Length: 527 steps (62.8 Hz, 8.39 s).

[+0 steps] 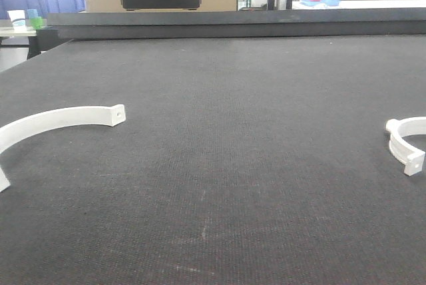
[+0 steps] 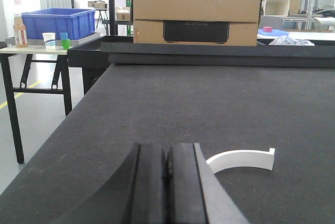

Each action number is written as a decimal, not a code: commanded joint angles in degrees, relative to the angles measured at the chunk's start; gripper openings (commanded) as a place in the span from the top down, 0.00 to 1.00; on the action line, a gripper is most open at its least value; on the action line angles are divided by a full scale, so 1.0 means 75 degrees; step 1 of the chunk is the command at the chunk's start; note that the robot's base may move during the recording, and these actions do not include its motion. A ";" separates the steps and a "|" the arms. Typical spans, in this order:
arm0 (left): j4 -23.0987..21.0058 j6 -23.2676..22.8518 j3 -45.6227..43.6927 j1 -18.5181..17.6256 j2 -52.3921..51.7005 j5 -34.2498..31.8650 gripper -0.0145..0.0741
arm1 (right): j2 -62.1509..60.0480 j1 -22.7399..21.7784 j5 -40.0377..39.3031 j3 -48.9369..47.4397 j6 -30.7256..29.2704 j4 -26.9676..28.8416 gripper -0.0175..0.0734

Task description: Grab PVC pipe and place in blue bin

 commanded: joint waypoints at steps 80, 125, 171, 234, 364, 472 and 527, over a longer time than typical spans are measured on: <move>-0.0014 -0.0040 -0.0021 0.0023 -0.0028 -0.0090 0.96 | -0.0025 -0.0055 -0.0214 -0.0003 -0.0037 -0.0085 0.98; -0.0647 0.0025 -0.1762 0.0023 0.0007 -0.0284 0.96 | 0.0155 -0.0055 -0.0400 -0.1844 -0.0037 -0.0085 0.98; 0.0125 0.0025 -0.6805 0.0023 0.5291 0.4332 0.96 | 0.4957 -0.0055 0.4418 -0.5117 -0.0037 -0.0394 0.98; -0.0685 0.0025 -0.6672 0.0023 0.7522 0.4541 0.96 | 0.8337 -0.0055 0.5919 -0.6372 0.0399 0.0777 0.97; -0.1240 0.0025 -0.6672 0.0023 0.7522 0.4647 0.96 | 1.3420 0.1078 0.6730 -0.8842 0.2984 -0.0315 0.60; -0.0024 -0.0009 -0.9465 -0.0384 1.2390 0.7586 0.96 | 1.0639 0.1095 0.7011 -0.8587 0.1292 -0.0523 0.99; 0.0120 -0.0062 -0.9465 -0.0512 1.3036 0.6737 0.59 | 1.0639 0.1095 0.6905 -0.8588 0.1292 -0.0523 0.99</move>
